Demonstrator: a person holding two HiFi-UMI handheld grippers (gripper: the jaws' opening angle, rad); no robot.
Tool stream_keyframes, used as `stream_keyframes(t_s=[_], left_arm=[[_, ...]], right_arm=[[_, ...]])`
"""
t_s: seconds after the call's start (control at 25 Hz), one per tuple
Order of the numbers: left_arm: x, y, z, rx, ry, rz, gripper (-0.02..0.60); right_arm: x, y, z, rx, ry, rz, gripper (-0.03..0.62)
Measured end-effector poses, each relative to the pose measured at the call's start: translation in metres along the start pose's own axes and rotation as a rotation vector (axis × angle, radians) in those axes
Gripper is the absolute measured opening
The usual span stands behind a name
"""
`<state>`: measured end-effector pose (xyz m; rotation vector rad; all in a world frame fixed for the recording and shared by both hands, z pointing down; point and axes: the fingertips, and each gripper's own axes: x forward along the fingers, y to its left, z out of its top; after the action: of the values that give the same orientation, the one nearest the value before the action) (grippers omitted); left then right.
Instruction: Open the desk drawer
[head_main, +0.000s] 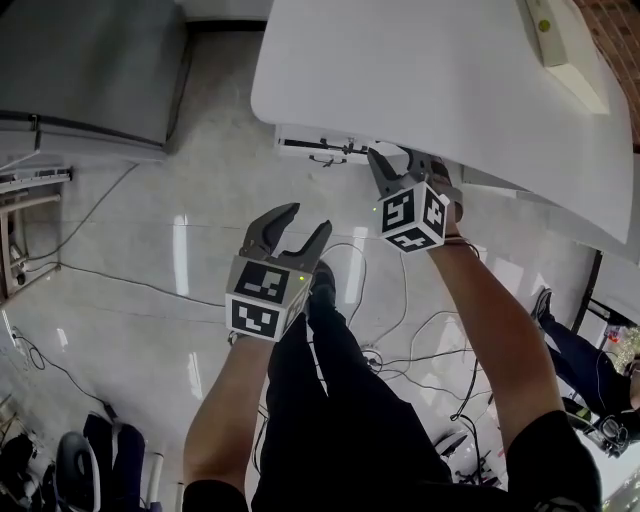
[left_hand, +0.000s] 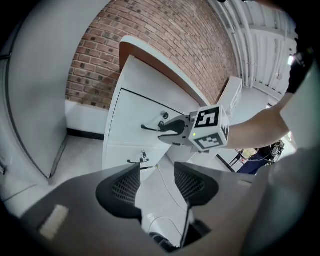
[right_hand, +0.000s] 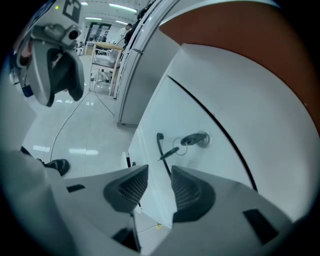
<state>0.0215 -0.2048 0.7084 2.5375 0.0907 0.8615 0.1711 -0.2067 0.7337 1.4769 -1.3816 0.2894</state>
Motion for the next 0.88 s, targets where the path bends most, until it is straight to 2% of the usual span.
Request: stream_keyframes(t_s=[0.12,0.28,0.4,0.48,0.6,0.8,0.88], left_arm=[[0.004,-0.004,-0.017,-0.014,0.034,-0.004,0.222],[0.0,-0.002,-0.017,0.002,0.031,-0.002,0.219],[-0.003,0.003,-0.018,-0.005,0.021,0.008,0.215],[-0.004,0.004,-0.023,-0.019,0.021,0.017,0.213],[-0.004,0.004,-0.033,-0.036,0.037,0.019,0.21],[-0.004,0.009,-0.055,-0.07,0.061,0.033,0.194],[-0.002,0.01,-0.062,-0.076,0.067,0.034,0.186]], right_arm=[[0.001,-0.004,-0.001,0.005,-0.005,-0.012,0.143],[0.001,-0.008,0.002,0.01,-0.012,-0.045,0.154],[0.007,-0.008,0.002,0.05,-0.005,-0.02,0.156],[0.014,-0.006,0.003,0.01,0.0,-0.016,0.146],[0.016,-0.011,0.003,-0.057,-0.004,-0.058,0.062],[0.019,-0.008,0.005,-0.17,-0.007,-0.097,0.043],[0.018,-0.009,0.005,-0.134,-0.006,-0.096,0.041]])
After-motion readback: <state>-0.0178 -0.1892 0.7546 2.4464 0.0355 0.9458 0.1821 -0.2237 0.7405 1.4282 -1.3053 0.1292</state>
